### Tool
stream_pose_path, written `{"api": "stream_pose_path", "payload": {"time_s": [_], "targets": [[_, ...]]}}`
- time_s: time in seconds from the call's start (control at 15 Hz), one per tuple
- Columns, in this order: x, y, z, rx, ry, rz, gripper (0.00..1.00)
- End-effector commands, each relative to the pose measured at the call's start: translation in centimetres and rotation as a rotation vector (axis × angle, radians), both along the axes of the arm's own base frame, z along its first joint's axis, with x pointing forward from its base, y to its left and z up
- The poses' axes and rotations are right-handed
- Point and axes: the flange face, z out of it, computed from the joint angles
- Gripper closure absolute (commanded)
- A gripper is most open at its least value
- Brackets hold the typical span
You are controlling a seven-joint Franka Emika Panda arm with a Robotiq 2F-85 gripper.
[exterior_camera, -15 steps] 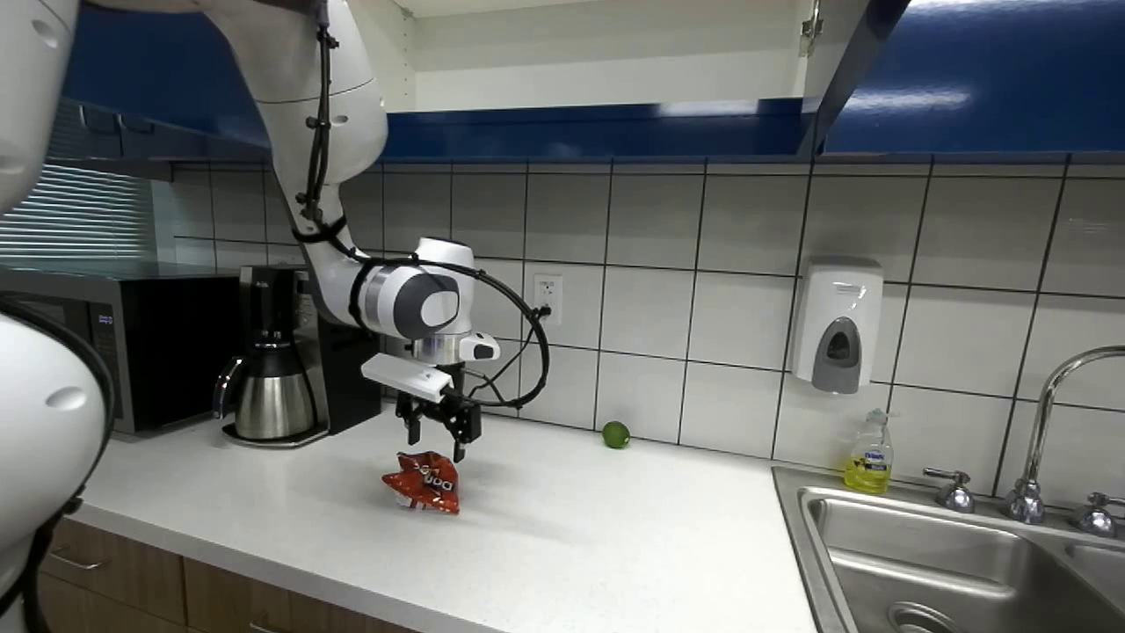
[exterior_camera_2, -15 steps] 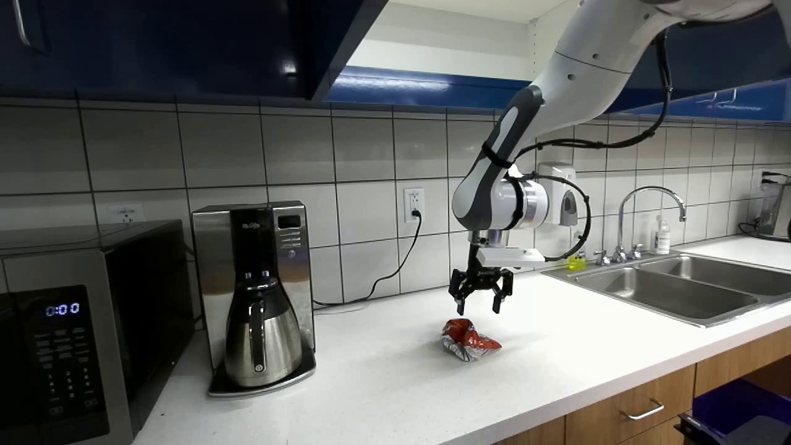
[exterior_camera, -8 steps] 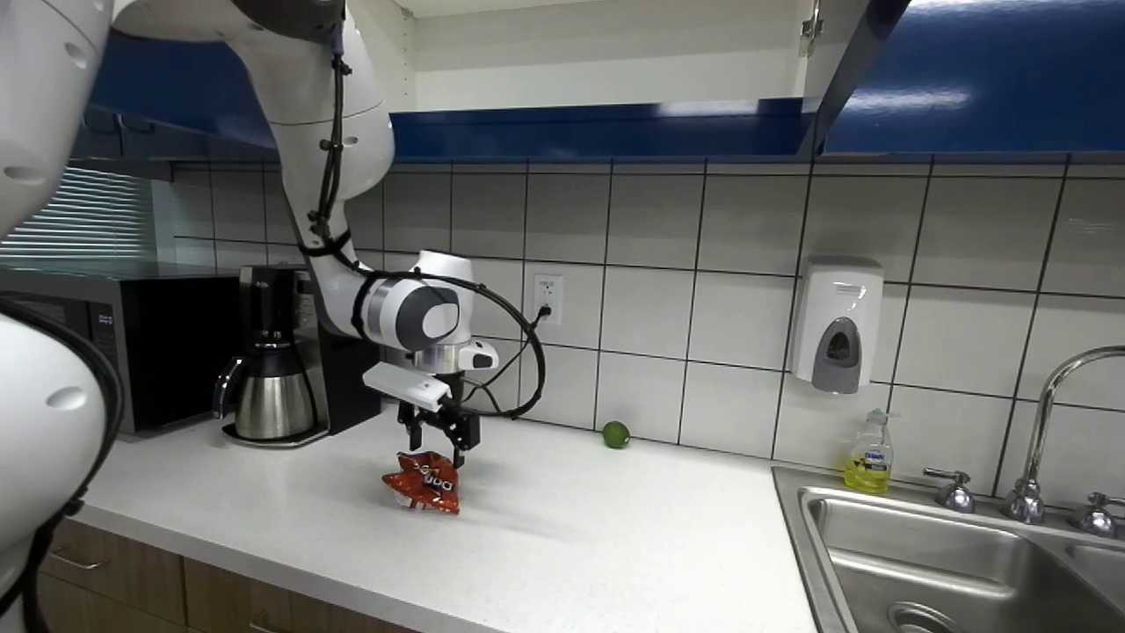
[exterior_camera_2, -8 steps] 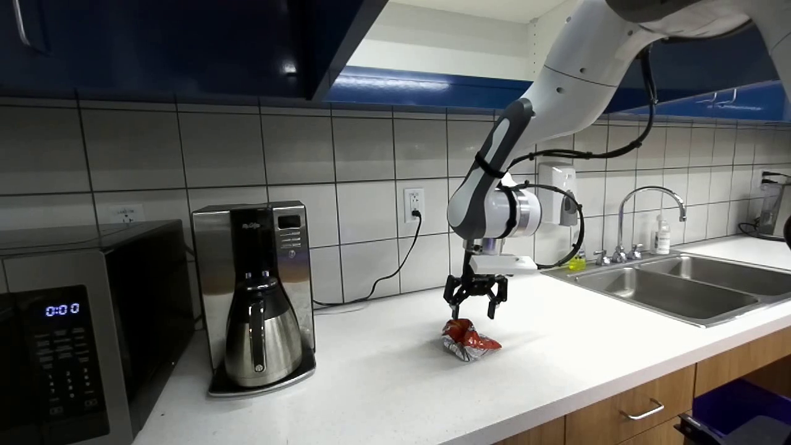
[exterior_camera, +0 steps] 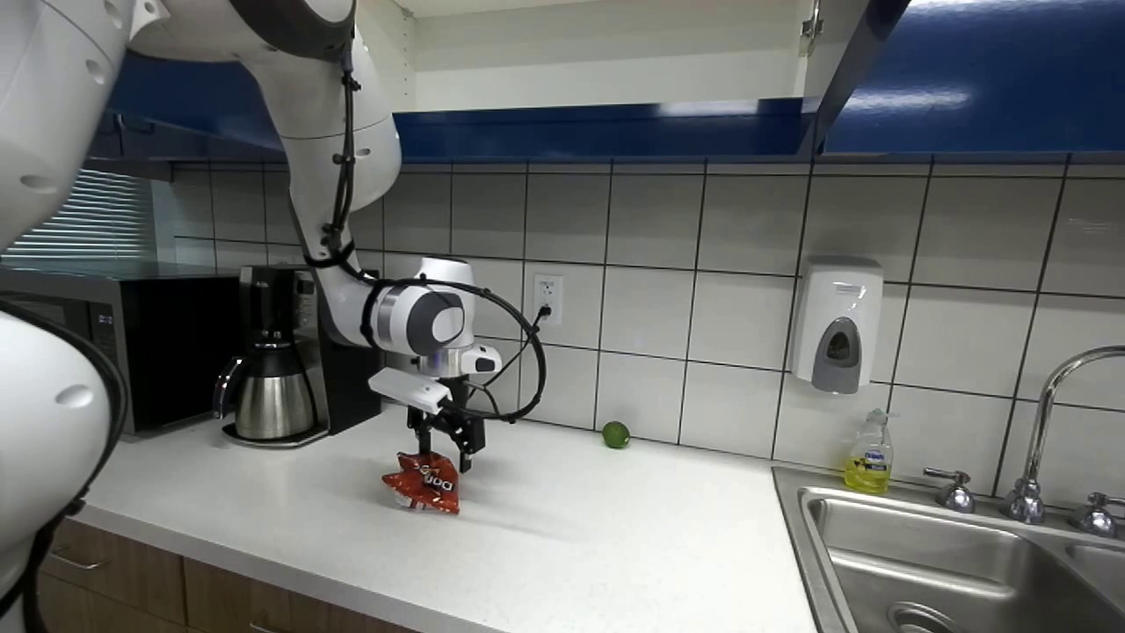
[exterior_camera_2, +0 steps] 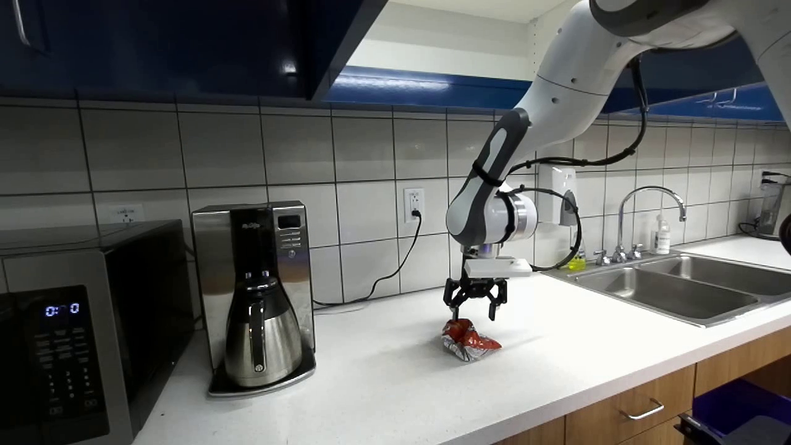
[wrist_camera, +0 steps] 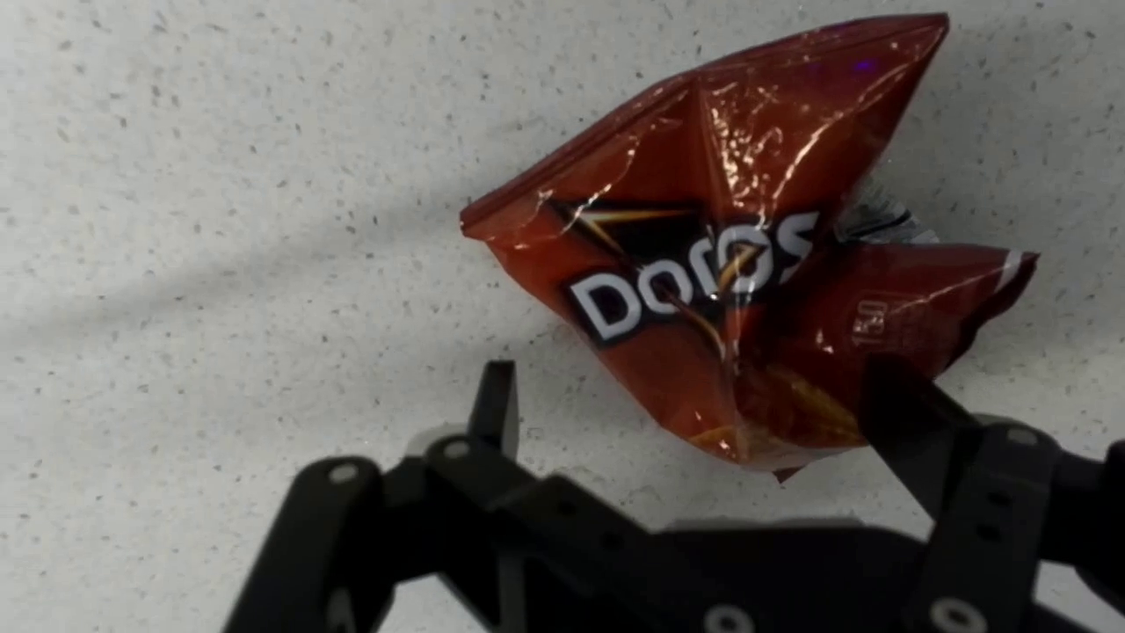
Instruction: Put the packet into the cupboard
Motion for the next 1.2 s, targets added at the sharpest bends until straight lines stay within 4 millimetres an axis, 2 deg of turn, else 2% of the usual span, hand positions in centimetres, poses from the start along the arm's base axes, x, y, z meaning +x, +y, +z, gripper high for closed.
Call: {"api": "stream_pose_path", "payload": {"time_s": [0.0,0.53,1.0,1.13], "targets": [[0.8,0.2,-0.1,-0.047,0.032,-0.034,0.0],[1.2,1.3,-0.8,-0.049,0.052,-0.043,0.0],[1.4,1.7,-0.1,-0.045,0.044,-0.039,0.0],[1.4,1.6,-0.1,-0.043,0.045,-0.04,0.26]]}}
